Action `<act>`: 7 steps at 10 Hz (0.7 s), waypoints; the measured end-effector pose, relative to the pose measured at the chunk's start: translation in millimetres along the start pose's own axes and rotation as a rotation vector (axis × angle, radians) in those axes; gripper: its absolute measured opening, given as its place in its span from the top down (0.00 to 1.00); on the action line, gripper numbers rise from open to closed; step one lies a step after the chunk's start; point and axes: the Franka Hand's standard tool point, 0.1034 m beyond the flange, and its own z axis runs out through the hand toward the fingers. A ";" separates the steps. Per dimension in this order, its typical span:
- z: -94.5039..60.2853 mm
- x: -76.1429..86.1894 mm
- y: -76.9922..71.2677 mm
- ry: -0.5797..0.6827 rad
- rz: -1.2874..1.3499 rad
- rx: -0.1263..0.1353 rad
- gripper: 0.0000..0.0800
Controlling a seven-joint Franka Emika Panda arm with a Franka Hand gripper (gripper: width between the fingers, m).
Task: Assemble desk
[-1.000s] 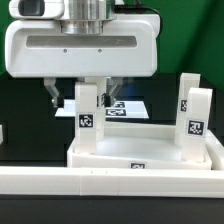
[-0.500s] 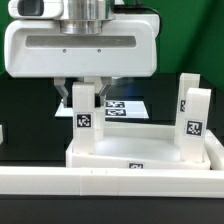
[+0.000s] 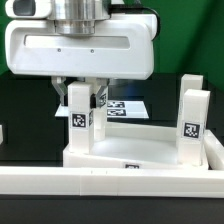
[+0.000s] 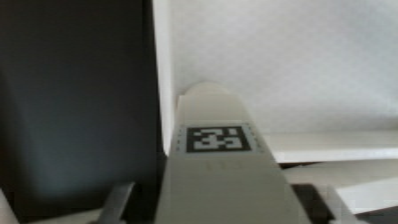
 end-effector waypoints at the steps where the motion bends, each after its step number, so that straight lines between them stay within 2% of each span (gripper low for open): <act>1: 0.2 -0.7 0.1 0.000 0.092 0.002 0.64; 4: 0.0 -2.6 1.9 -0.004 0.201 -0.003 0.63; 5: 0.6 -2.7 2.0 -0.004 0.259 -0.002 0.56; 6: 1.1 -2.9 2.2 -0.005 0.258 -0.003 0.56; 7: 1.3 -2.9 2.3 -0.005 0.257 -0.003 0.34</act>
Offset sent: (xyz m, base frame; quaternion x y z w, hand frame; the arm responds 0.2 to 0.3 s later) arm -0.0031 0.0033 -0.0010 0.0100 0.0063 0.2224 0.9749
